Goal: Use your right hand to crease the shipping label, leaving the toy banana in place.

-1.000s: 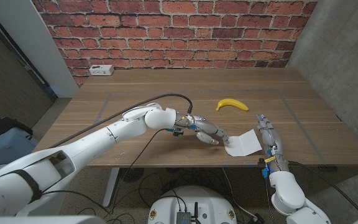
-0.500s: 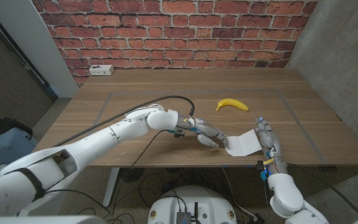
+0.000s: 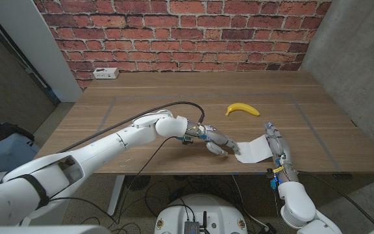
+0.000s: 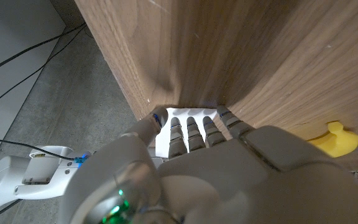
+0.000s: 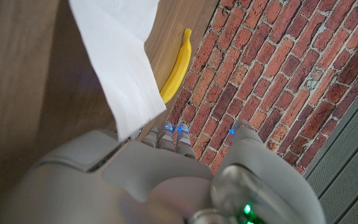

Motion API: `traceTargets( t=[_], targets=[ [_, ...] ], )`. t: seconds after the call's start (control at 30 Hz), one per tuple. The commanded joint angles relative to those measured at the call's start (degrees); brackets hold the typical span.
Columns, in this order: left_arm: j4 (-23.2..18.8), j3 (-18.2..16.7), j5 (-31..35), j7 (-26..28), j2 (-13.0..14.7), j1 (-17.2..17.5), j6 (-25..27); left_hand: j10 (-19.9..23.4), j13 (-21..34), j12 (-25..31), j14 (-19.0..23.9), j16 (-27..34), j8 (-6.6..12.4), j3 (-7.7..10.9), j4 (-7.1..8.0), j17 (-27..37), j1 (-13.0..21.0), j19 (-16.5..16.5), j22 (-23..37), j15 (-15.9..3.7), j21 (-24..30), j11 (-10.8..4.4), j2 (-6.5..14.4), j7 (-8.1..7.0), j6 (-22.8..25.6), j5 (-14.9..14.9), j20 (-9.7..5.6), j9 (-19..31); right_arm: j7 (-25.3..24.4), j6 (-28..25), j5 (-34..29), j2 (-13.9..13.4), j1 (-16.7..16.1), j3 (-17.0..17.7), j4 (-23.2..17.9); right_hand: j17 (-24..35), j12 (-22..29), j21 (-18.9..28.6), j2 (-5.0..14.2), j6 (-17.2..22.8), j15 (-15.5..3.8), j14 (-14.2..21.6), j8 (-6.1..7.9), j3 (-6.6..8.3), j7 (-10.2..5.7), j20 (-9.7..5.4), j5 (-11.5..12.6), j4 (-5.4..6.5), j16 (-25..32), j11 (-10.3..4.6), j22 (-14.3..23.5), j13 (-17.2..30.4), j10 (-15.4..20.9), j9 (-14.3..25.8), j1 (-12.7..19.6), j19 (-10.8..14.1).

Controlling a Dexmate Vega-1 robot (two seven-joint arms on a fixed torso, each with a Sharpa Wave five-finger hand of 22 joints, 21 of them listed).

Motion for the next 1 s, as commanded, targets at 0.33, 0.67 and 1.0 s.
traceTargets(
  t=[0.33,0.67,1.0],
  targets=[
    [2.82,2.36,2.47,-0.38,-1.57,-1.41,-0.23,1.57,0.17,0.67,1.02,0.71,0.91,0.35,0.60,0.08,1.18,0.13,0.09,-2.49,-0.14,0.32,-0.14,0.89,1.52,-0.52,0.26,0.12,1.23,-0.47,0.77,-0.75,1.39,-1.18,0.09,0.18,-0.15,0.30,-0.24,0.58,-0.13,0.34,0.02,0.32,0.11,-0.01,-0.20,0.04,0.50,0.12,0.14,0.20,0.25,0.20,0.27,0.34],
    [3.03,3.12,3.58,-0.46,-1.95,-1.83,0.55,0.94,0.19,0.43,0.82,0.58,0.48,0.26,0.74,0.07,1.35,0.19,0.10,-2.62,-0.16,-0.22,-0.18,0.62,0.27,-0.63,0.27,0.13,2.01,-0.75,0.63,-1.52,2.03,-1.80,-0.11,0.19,-0.09,0.36,-0.17,0.53,-0.04,0.50,-0.01,0.43,0.04,-0.12,-0.19,0.02,0.53,0.34,0.14,0.20,0.53,0.20,0.28,0.62],
    [3.26,3.80,3.55,-1.28,-2.42,-2.31,1.08,0.50,0.21,0.31,0.60,0.49,0.38,0.14,0.88,0.07,1.44,0.21,0.11,-2.68,-0.18,-0.21,-0.22,0.55,-0.40,-0.72,-0.06,0.13,2.48,0.90,-0.52,-1.62,2.77,-2.78,0.08,0.25,0.11,0.46,0.34,0.48,-0.25,0.92,-0.03,0.79,-0.08,-0.59,-0.13,0.11,0.67,0.10,0.13,0.20,1.28,0.20,0.34,1.11]
  ],
)
